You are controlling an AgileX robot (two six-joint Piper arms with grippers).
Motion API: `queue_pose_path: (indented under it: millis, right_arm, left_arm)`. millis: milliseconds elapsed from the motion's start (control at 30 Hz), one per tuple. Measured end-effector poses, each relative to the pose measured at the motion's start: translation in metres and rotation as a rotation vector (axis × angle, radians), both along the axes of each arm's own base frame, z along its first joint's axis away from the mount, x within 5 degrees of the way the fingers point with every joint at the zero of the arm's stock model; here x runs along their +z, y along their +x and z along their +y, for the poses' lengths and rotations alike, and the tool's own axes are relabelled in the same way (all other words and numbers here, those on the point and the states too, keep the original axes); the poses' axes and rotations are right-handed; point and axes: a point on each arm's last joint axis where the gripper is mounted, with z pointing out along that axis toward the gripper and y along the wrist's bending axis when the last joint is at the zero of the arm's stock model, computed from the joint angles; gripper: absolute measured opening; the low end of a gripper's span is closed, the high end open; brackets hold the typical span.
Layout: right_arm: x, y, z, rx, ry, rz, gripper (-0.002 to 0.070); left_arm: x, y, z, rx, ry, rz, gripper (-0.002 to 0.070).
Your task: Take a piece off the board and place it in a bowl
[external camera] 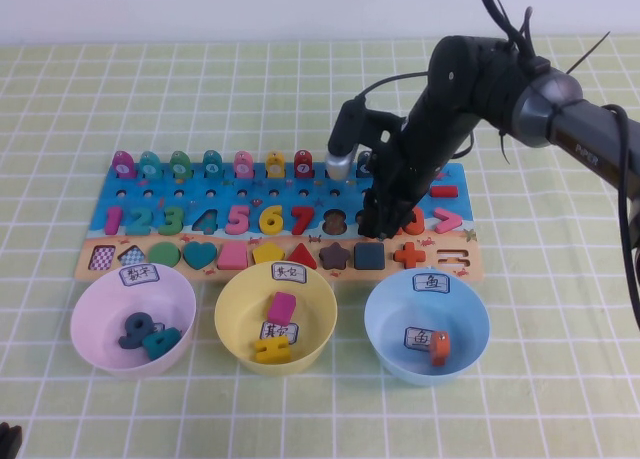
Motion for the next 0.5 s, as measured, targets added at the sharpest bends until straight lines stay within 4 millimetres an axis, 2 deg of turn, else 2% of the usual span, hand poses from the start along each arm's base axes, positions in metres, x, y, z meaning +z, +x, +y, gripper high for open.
queue_pose_path:
  millis: [400,500]
  right_arm:
    - [-0.0006,-0.0002,0.0004,-0.002,0.006,0.007,0.027]
    - [-0.0006,-0.0002,0.0004,-0.002,0.006,0.007,0.0289]
  left_arm:
    - [0.0,0.0,0.0,0.0,0.0,0.0,-0.0004]
    - [0.0,0.0,0.0,0.0,0.0,0.0,-0.0004]
